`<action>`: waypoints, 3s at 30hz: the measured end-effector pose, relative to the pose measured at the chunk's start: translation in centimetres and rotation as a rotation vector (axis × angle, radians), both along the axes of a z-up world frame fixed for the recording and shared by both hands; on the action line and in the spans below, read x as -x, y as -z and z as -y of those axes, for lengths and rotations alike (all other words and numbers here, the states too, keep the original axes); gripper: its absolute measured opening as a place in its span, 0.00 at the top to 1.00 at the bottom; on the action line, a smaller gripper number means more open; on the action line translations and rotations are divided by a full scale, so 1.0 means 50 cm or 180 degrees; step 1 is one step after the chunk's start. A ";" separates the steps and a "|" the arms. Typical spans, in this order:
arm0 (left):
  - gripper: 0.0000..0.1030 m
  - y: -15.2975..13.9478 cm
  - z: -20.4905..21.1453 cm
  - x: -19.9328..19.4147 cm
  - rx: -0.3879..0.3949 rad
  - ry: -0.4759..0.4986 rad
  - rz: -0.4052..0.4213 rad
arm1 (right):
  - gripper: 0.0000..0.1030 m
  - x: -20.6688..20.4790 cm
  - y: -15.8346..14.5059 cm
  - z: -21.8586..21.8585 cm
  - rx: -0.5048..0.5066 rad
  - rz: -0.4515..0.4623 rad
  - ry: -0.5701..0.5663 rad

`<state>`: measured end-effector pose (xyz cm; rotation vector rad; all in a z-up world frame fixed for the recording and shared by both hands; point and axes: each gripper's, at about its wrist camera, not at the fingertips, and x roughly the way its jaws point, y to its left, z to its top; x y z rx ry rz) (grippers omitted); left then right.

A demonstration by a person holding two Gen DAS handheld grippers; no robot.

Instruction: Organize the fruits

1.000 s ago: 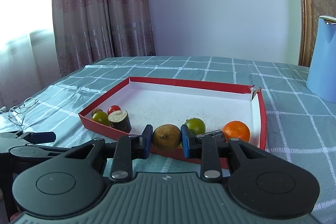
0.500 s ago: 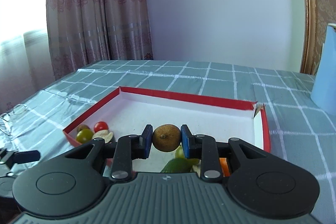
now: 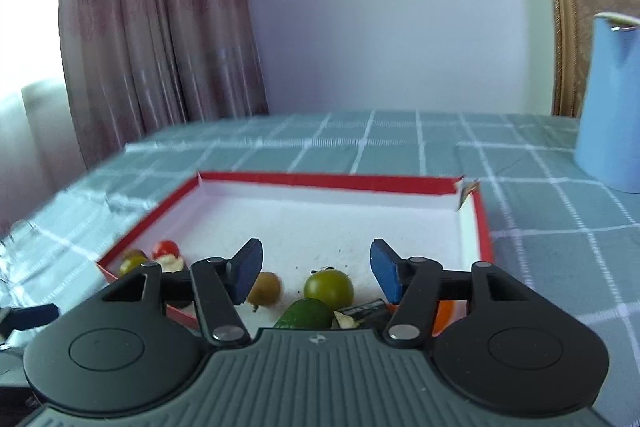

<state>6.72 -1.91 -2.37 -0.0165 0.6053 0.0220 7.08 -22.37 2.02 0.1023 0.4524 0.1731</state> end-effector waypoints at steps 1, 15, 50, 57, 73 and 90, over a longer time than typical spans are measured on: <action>0.00 0.000 0.002 0.000 -0.0021 -0.0001 -0.0008 | 0.43 0.015 0.002 0.004 0.0070 0.0038 0.0072; 0.00 -0.046 0.059 0.007 -0.0230 0.0077 0.0145 | 0.43 0.119 0.051 0.043 0.0026 0.0229 0.0319; 0.00 -0.063 0.075 0.005 -0.0074 0.0057 0.0372 | 0.31 0.098 0.026 -0.026 0.0068 -0.0050 0.0414; 0.00 -0.061 0.068 0.010 -0.0054 0.0124 0.0386 | 0.31 0.106 0.013 -0.036 0.0083 -0.0013 0.0380; 0.00 -0.057 0.067 0.009 -0.0085 0.0092 0.0374 | 0.31 0.113 0.010 -0.033 0.0041 0.0023 0.0380; 0.00 -0.052 0.065 0.010 -0.0089 0.0089 0.0347 | 0.31 0.115 0.016 -0.035 0.0058 -0.0034 0.0397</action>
